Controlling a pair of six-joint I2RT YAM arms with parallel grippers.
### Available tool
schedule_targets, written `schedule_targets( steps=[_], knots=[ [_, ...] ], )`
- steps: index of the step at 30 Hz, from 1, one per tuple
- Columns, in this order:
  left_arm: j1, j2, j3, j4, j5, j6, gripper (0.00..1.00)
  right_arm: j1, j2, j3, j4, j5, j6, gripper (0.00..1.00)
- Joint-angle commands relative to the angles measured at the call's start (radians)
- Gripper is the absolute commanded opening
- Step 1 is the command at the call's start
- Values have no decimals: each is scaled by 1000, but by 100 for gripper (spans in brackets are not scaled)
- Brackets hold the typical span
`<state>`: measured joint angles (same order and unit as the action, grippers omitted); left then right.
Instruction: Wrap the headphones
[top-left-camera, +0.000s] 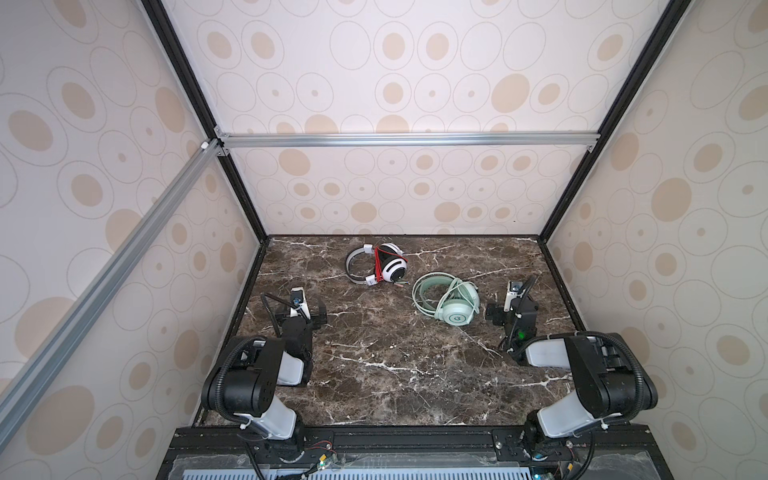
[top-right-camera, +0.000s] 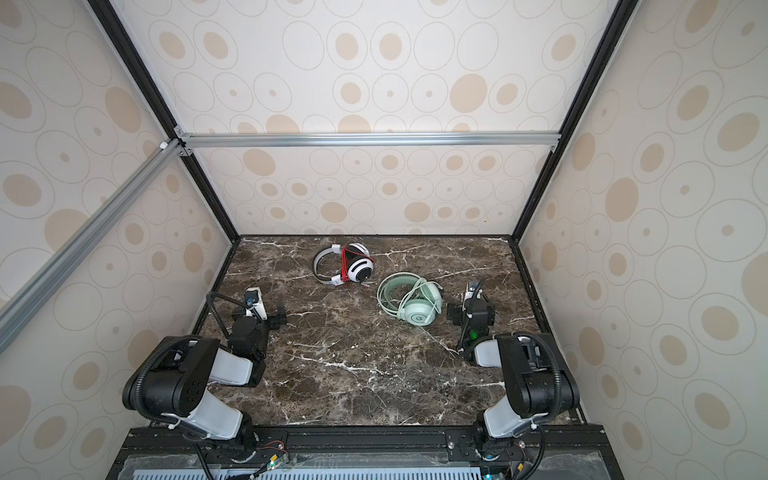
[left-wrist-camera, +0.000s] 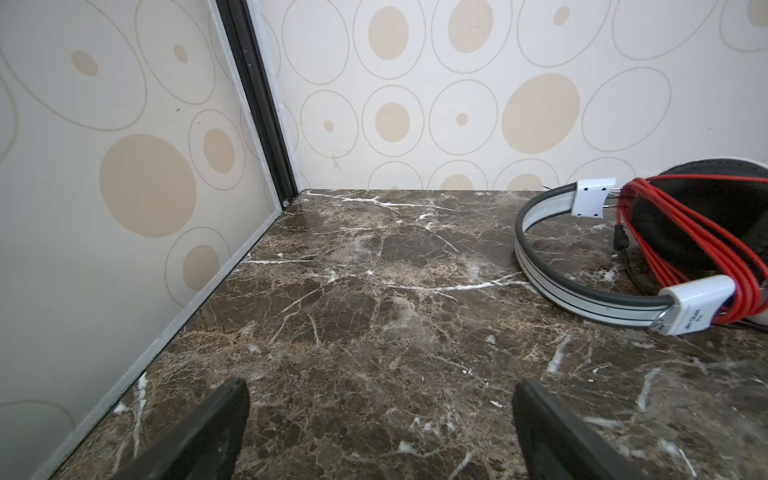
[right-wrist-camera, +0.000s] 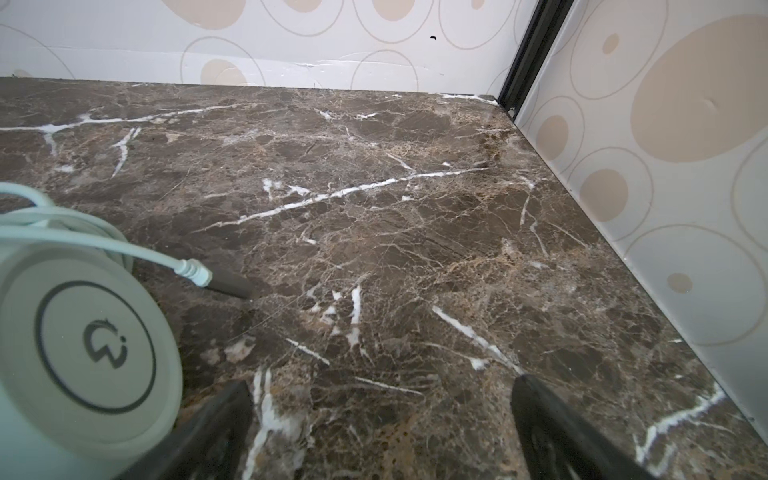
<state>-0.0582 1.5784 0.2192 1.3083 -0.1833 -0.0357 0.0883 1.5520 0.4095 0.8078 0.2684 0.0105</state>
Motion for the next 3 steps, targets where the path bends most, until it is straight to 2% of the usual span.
schedule_targets(
  steps=[1, 3],
  knots=[
    [7, 0, 6, 45, 15, 24, 98, -4, -17, -12, 31, -8, -4, 100],
    [7, 0, 2, 52, 14, 24, 98, 31, -31, -130, 226, -6, -50, 100]
  ],
)
